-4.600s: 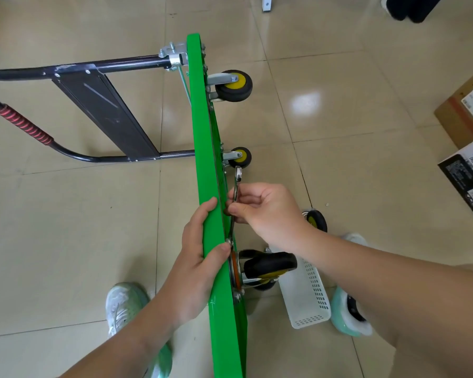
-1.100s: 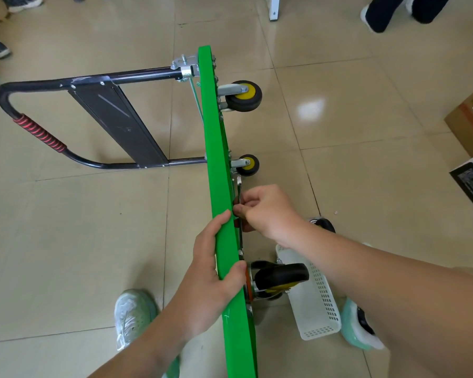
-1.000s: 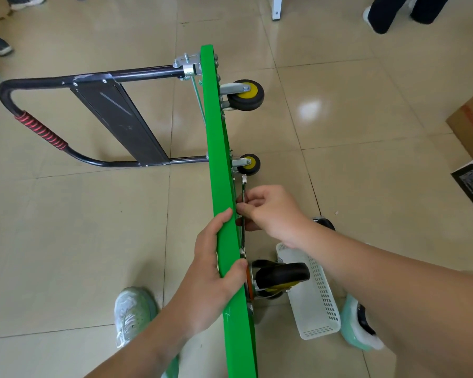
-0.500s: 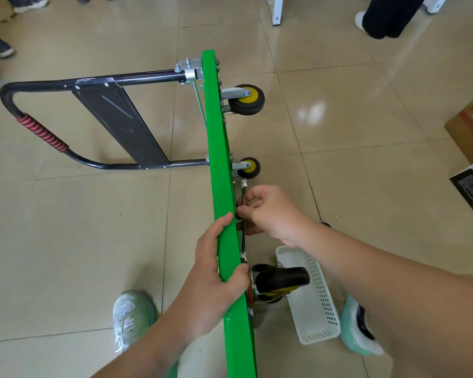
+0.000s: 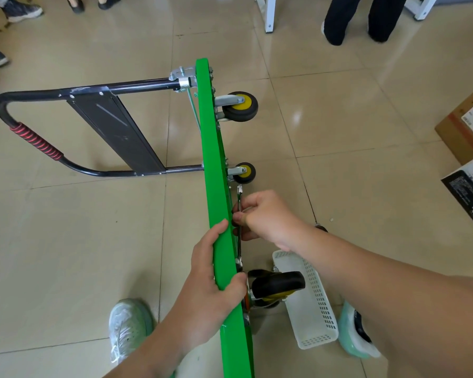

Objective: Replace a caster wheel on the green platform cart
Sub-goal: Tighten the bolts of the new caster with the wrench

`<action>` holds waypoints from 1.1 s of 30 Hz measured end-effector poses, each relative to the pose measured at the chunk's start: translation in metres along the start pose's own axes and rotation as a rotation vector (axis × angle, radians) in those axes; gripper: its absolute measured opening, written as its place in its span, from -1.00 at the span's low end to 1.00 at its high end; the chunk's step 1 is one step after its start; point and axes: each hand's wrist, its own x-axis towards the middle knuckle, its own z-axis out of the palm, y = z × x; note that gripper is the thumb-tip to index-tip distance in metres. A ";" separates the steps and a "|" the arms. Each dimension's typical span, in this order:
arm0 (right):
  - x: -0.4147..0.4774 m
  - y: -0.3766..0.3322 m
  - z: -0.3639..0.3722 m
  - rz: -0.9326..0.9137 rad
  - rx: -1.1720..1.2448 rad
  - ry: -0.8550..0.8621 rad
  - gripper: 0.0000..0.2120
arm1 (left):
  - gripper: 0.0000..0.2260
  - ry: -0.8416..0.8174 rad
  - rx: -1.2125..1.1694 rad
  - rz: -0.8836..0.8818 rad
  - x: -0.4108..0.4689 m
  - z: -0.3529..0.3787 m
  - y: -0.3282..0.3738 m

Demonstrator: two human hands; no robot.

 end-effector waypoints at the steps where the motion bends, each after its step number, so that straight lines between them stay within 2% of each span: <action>1: 0.000 0.000 0.000 0.007 0.000 0.008 -0.90 | -0.30 0.000 0.002 0.000 0.000 0.000 0.000; 8: 0.002 -0.001 0.006 0.029 -0.040 0.046 -0.84 | -0.30 -0.008 -0.003 -0.013 -0.002 0.000 0.003; 13: 0.008 0.002 0.006 0.067 -0.045 0.063 -0.88 | -0.29 -0.026 -0.015 -0.010 -0.001 0.000 0.000; 33: 0.024 0.003 0.009 0.192 0.046 -0.021 -0.90 | -0.27 -0.017 0.039 -0.009 0.001 -0.002 -0.004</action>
